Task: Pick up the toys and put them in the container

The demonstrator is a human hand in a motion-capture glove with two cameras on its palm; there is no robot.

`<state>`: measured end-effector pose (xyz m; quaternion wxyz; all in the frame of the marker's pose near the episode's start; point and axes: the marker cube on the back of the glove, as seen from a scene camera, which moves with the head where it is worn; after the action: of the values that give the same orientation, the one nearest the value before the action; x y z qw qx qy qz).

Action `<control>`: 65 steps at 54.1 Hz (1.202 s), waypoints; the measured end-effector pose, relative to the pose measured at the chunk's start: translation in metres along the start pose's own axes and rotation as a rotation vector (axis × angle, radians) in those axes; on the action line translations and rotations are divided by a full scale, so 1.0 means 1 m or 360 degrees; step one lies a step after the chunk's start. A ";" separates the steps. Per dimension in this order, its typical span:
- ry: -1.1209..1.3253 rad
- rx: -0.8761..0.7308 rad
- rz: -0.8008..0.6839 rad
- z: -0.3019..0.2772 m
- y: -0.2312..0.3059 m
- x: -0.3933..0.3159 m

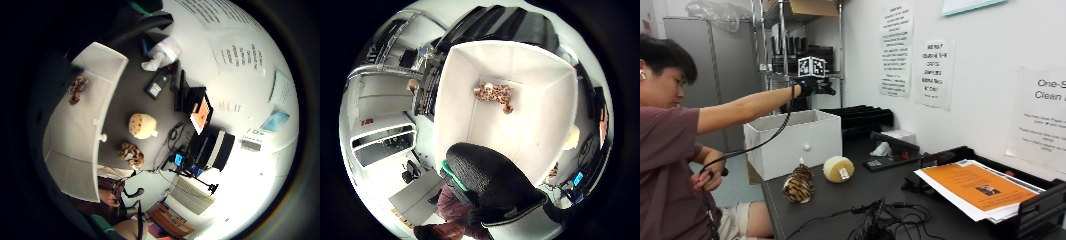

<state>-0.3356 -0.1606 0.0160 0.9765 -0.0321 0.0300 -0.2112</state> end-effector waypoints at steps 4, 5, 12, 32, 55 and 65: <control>-0.0037 0.0007 0.0045 0.003 0.004 0.022; -0.0041 0.0000 0.0067 0.005 0.008 0.032; -0.0084 -0.0043 0.0217 0.025 0.038 0.099; -0.0229 -0.0227 0.0275 0.173 0.049 0.162; -0.0429 -0.0035 0.0335 0.308 0.026 0.154; -0.0529 0.0050 0.0369 0.300 0.020 0.152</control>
<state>-0.1676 -0.1905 0.3063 0.9862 -0.0476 -0.1313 -0.0895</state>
